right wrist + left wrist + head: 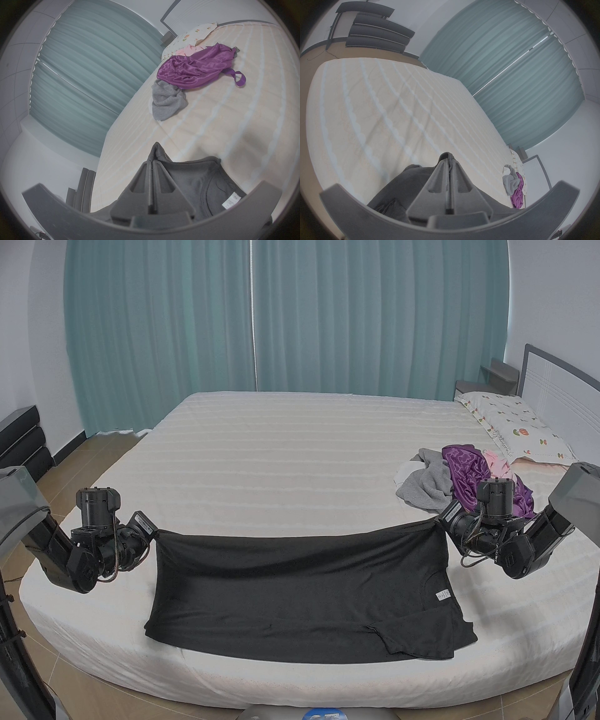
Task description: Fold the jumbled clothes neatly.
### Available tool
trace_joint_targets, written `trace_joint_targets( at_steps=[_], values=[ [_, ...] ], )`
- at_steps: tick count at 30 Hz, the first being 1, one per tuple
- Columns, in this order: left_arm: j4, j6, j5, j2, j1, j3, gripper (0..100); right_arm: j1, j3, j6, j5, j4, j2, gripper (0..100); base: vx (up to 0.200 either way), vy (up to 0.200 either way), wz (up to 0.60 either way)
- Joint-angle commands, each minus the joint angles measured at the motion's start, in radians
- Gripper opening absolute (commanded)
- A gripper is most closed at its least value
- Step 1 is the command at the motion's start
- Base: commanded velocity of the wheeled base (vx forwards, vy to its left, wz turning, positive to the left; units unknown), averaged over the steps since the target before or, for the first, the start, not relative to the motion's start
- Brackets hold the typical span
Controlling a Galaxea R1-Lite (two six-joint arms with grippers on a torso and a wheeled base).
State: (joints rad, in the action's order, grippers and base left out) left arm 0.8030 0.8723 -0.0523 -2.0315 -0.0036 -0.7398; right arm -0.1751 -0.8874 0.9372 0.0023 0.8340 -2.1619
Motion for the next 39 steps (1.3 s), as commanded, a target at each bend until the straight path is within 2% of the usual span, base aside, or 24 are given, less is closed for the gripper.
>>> trace_joint_targets(
  at_steps=[1,13,22,27,30,31,39],
  values=[
    [0.01,0.0,0.0,-0.018,0.002,-0.032,0,0.0,-0.039,0.0,0.001,0.002,-0.026,0,0.0,0.0,0.0],
    [0.018,-0.001,0.0,-0.05,0.004,-0.044,0,0.0,-0.041,-0.005,0.002,-0.004,-0.039,0,0.0,0.0,0.0],
    [0.016,-0.03,-0.004,-0.023,0.03,0.04,0,-0.003,0.117,-0.034,0.015,0.014,0.011,0,0.0,0.0,0.0],
    [0.022,-0.101,-0.009,-0.015,0.03,0.129,0,-0.012,0.236,-0.071,0.022,0.099,0.007,0,0.0,0.0,0.0],
    [0.022,-0.104,-0.009,-0.015,0.03,0.134,0,-0.012,0.246,-0.075,0.025,0.108,0.005,0,0.0,0.0,0.0],
    [0.022,-0.118,-0.011,-0.026,0.022,0.174,0,-0.023,0.315,-0.098,0.034,0.172,-0.012,0,0.0,0.0,0.0],
    [0.022,-0.118,-0.015,-0.049,0.01,0.217,0,-0.037,0.394,-0.121,0.033,0.226,-0.065,0,0.0,0.0,0.0]
  ],
)
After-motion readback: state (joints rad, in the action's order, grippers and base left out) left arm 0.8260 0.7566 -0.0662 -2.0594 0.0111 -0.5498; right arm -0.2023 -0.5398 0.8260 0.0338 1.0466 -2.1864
